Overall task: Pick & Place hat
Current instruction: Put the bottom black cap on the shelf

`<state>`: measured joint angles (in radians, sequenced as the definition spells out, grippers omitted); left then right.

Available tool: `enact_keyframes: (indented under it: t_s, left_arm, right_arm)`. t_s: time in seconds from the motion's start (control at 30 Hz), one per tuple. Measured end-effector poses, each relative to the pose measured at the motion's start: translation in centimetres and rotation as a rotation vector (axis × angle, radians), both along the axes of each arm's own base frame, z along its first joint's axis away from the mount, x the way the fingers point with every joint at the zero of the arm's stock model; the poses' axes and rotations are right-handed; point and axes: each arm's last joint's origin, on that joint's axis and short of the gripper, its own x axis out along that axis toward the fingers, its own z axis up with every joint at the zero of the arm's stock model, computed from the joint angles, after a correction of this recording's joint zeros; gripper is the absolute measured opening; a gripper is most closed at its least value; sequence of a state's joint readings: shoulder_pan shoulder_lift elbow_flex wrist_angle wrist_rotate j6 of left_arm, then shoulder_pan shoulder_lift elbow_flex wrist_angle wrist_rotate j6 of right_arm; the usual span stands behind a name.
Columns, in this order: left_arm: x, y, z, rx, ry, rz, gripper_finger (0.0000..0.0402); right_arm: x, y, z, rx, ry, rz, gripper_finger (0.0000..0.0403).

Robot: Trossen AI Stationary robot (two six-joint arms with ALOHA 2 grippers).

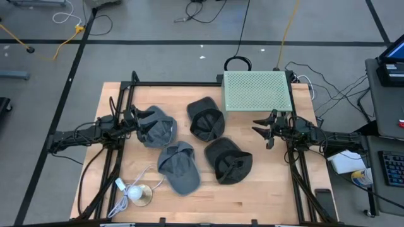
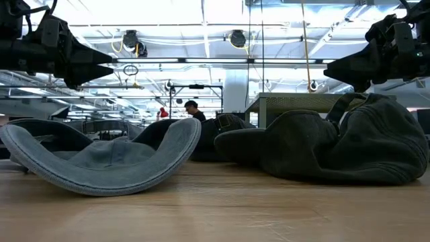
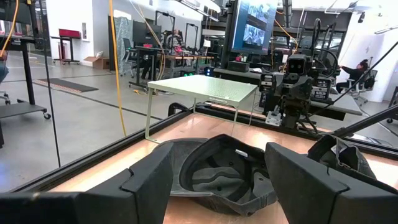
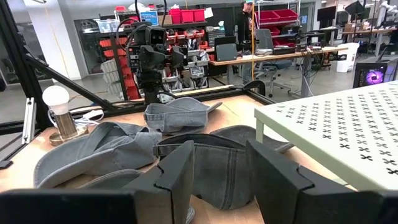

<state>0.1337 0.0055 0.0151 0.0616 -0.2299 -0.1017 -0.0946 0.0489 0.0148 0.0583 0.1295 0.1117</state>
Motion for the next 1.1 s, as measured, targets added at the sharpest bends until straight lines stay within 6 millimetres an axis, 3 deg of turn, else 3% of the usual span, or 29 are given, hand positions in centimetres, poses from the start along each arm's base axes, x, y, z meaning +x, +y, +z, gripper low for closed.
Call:
enact_keyframes:
  t_s: [0.77, 0.97, 1.1]
  left_arm:
    - [0.0, 0.0, 0.0, 0.000, 0.000, 0.001, 0.0253]
    - [0.0, 0.0, 0.0, 0.000, -0.001, 0.000, 0.0253]
    - [0.0, 0.0, 0.0, 0.000, 0.000, 0.000, 0.0253]
  right_arm:
    - [0.0, 0.0, 0.6, 0.005, -0.060, -0.004, 0.0141]
    - [0.0, -0.3, 0.5, 0.028, -0.026, -0.095, 0.0141]
    - [0.1, -0.3, 2.4, 0.041, -0.040, -0.108, 0.0141]
